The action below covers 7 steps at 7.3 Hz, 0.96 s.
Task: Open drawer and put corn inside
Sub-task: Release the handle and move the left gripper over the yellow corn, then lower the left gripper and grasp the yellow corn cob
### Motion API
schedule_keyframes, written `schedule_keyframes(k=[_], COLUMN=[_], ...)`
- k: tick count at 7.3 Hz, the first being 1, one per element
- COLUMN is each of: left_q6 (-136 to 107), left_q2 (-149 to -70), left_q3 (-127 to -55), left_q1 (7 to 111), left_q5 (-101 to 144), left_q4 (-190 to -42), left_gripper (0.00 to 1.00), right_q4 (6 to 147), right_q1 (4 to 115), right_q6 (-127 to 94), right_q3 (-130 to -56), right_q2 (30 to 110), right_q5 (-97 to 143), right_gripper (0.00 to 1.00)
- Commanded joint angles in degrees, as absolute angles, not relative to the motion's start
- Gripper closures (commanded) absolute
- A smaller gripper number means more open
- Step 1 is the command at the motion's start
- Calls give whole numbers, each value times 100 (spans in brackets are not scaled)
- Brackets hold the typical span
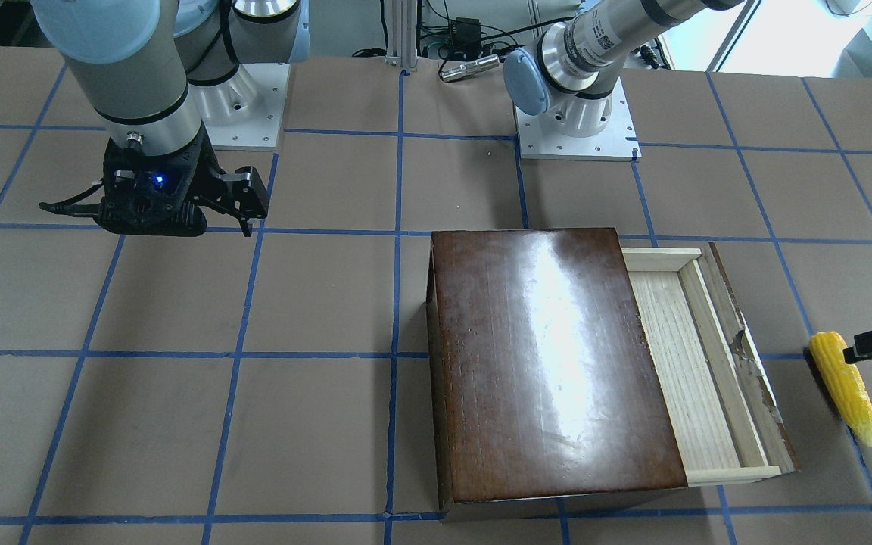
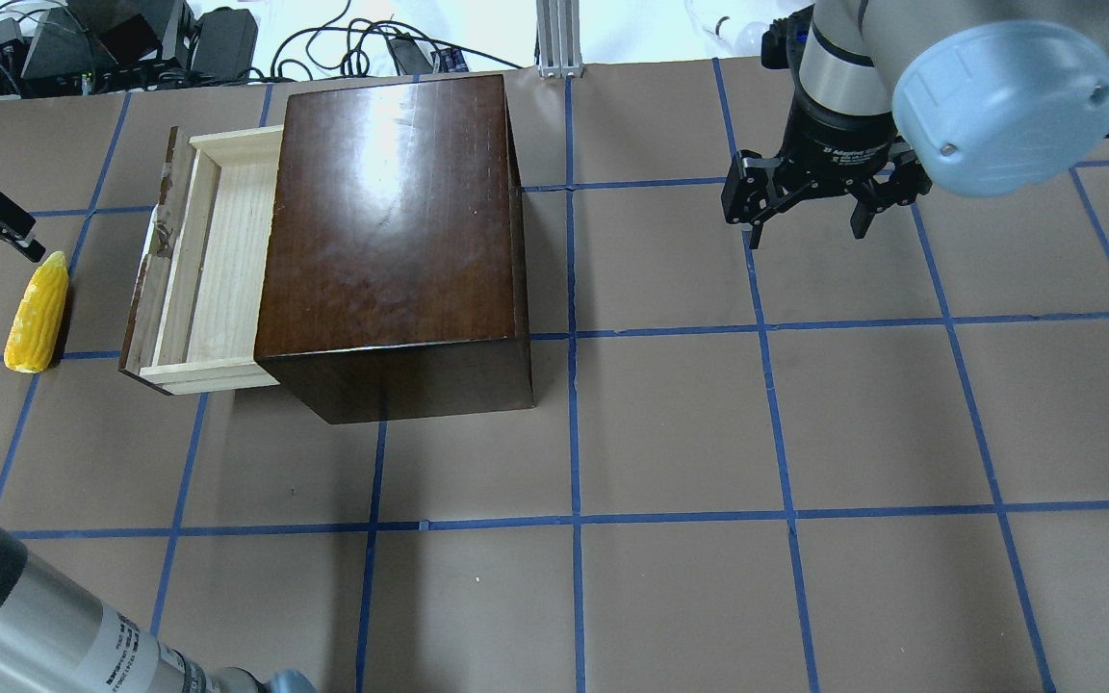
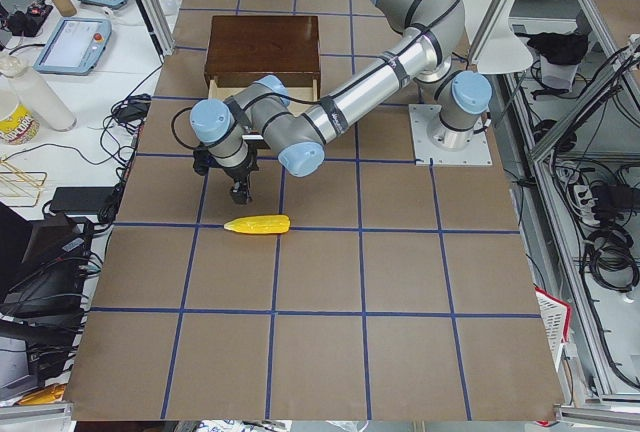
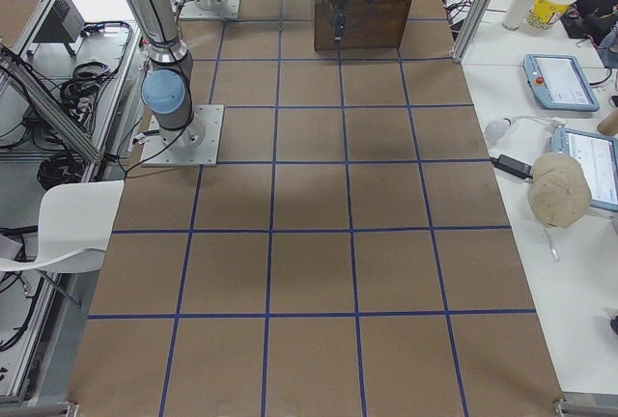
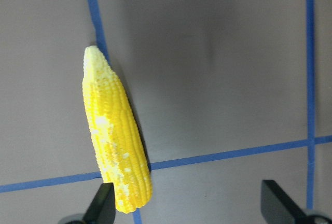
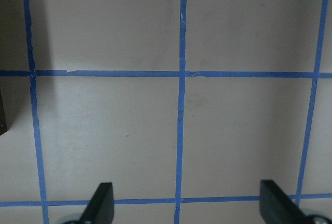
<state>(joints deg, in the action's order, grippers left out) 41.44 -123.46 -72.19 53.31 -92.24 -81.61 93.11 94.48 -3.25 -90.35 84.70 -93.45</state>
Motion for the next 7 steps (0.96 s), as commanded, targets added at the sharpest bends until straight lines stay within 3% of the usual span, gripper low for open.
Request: schedule_keyframes(k=[1, 7], left_q6=[3301, 2909], left_q2=[-12611, -13201], left_q3=[-7216, -7233], left_q1=[5230, 5229], left_q5=[-9552, -9554], left_q4=[-7999, -7488], left_gripper=[0, 0], right_q4=[9308, 9316], right_q1=[9448, 9448], right_q6=[-325, -325], right_q3=[-9035, -9035], right_q2=[8473, 8473], right_q5=[-9343, -9343], right_gripper=[0, 0])
